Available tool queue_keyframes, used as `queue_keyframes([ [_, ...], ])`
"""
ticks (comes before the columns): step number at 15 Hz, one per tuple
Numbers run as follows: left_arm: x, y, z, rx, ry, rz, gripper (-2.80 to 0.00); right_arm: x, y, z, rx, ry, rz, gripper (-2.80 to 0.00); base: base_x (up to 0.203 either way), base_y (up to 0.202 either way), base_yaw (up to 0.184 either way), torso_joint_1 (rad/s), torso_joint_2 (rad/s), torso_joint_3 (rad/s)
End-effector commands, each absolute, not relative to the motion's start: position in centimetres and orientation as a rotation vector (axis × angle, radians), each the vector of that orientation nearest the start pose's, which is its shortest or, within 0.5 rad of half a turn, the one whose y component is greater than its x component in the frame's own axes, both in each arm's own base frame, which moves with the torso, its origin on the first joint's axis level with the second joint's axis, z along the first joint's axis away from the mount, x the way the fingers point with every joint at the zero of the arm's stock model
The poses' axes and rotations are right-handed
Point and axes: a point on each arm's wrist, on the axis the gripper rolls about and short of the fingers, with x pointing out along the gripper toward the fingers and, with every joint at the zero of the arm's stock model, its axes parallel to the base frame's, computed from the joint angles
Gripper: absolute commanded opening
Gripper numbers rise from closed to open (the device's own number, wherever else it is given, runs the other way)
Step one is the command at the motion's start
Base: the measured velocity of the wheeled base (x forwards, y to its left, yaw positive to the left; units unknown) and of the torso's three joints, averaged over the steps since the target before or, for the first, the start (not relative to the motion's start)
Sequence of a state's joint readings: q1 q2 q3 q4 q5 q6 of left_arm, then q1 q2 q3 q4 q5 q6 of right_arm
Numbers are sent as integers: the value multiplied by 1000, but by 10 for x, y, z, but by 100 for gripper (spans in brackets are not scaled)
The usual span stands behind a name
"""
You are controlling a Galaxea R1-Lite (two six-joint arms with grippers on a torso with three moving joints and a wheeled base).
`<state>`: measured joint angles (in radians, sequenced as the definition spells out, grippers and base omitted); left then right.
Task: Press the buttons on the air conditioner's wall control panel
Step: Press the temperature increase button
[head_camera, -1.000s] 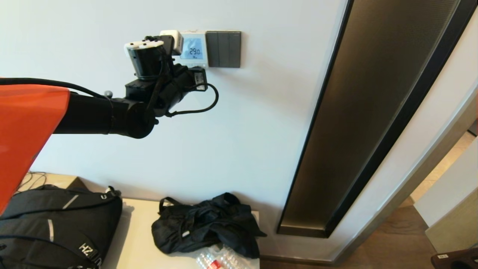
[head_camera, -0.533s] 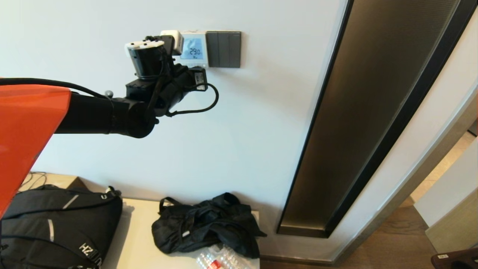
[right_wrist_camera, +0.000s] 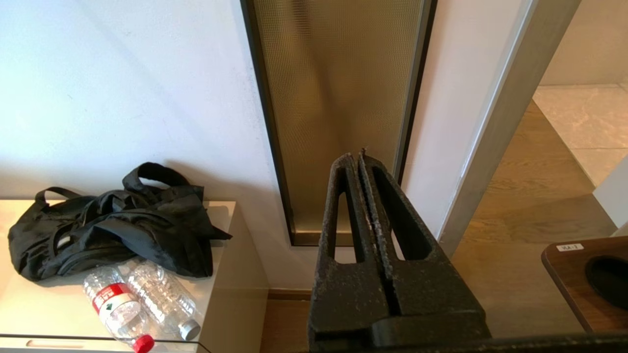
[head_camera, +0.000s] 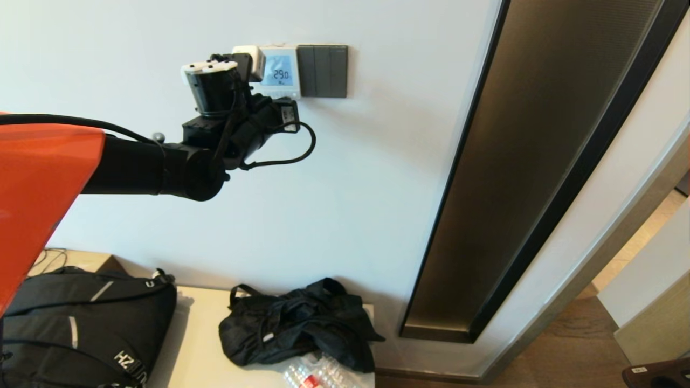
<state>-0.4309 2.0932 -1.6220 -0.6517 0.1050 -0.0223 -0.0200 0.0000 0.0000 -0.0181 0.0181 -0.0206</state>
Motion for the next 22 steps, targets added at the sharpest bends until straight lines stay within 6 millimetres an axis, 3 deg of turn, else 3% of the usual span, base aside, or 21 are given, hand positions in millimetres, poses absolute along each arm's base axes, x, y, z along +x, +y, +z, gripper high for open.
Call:
queue_keyframes([
  [1, 397, -180, 271, -74, -182, -328, -280, -23, 1, 77, -22, -17, -2, -280, 0, 0, 0, 0, 0, 0],
  [22, 401, -183, 267, -71, -170, -326, -280, -23, 1, 77, -22, -17, -2, -280, 0, 0, 0, 0, 0, 0],
])
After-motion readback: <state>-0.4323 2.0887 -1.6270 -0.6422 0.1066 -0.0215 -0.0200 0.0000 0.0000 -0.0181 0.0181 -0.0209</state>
